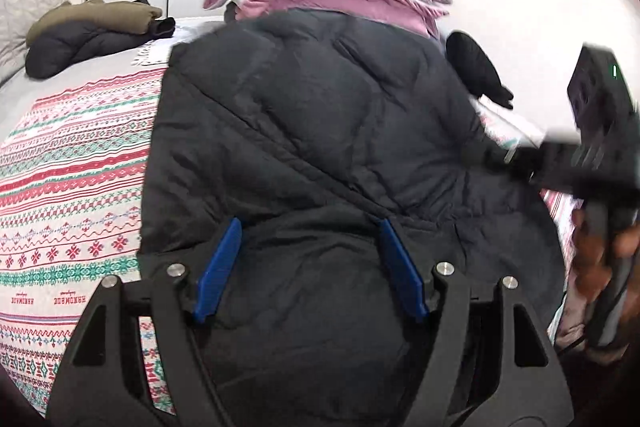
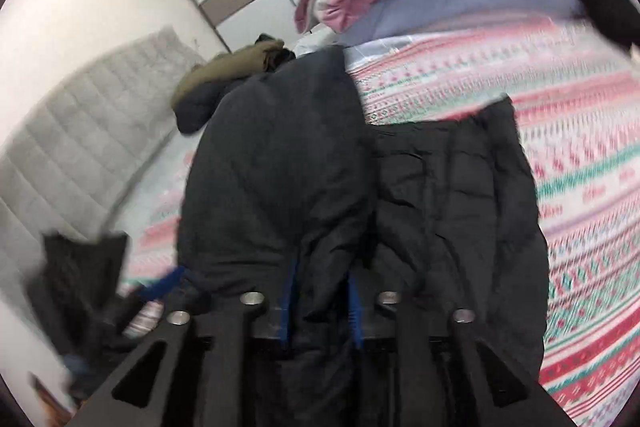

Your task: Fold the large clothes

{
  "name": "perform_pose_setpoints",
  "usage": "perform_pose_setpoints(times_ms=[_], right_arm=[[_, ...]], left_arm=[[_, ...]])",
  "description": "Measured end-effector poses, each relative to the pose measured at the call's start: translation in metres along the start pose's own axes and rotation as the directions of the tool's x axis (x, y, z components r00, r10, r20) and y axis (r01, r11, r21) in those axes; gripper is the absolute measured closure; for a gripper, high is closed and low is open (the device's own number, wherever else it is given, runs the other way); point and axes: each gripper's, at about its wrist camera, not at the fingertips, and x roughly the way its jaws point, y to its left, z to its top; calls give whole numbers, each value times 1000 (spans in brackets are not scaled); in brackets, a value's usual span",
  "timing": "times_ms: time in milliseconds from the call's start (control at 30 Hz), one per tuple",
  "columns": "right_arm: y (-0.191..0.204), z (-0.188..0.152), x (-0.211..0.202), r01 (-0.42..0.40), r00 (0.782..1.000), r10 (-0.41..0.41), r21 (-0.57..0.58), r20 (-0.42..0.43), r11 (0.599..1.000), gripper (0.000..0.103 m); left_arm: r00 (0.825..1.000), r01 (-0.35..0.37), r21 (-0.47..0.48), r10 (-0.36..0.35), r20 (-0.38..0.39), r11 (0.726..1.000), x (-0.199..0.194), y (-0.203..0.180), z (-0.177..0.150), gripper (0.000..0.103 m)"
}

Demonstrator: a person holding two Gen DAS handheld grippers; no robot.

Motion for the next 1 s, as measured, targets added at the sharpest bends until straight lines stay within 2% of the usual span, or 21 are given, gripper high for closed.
perform_pose_setpoints(times_ms=[33,67,100,167,333,467,533,600,633,667,733,867,933,1000], right_arm=[[-7,4,-5,-28,1000,27,39,16,999,45],[-18,8,-14,-62,997,58,91,49,994,18],[-27,10,-21,-77,995,67,130,80,989,13],[-45,8,-26,-83,994,69,174,84,981,12],[-72,6,-10,-76,996,85,298,-17,952,12],[-61,14,0,-177,977,204,306,-58,935,12],[-43,19,19,-164,974,198,264,-109,951,11],[-16,25,35,-128,979,150,155,-140,980,21],[-5,28,41,-113,981,129,109,-148,988,54],[8,32,45,-100,982,105,41,-156,994,72],[23,44,42,-124,984,121,-14,-130,992,83],[30,70,5,-144,990,143,-114,-12,983,85],[16,78,-9,-113,992,118,-126,36,986,85],[-12,80,-8,-46,998,49,-104,27,994,82]], left_arm=[[1000,0,-4,0,-4,1000,1,1,0,31],[1000,5,-12,-5,-6,1000,2,4,0,31],[1000,10,-19,-10,-7,1000,2,6,0,31],[1000,18,-27,-18,-9,999,2,10,-1,31],[1000,17,-14,-17,-12,1000,1,6,-7,31],[1000,15,-16,-15,-14,1000,3,7,-6,31],[1000,10,-20,-10,-13,1000,4,6,-6,31],[1000,2,-25,-2,-10,1000,4,7,-5,31],[1000,-6,-28,6,-3,1000,3,8,-3,31],[1000,-13,-29,13,1,1000,2,9,0,31],[999,-6,-60,8,36,998,-5,17,6,31],[991,15,-190,10,133,982,-23,38,17,32],[992,25,-215,2,124,976,-18,41,17,32],[997,11,-213,7,83,977,-8,38,16,32]])
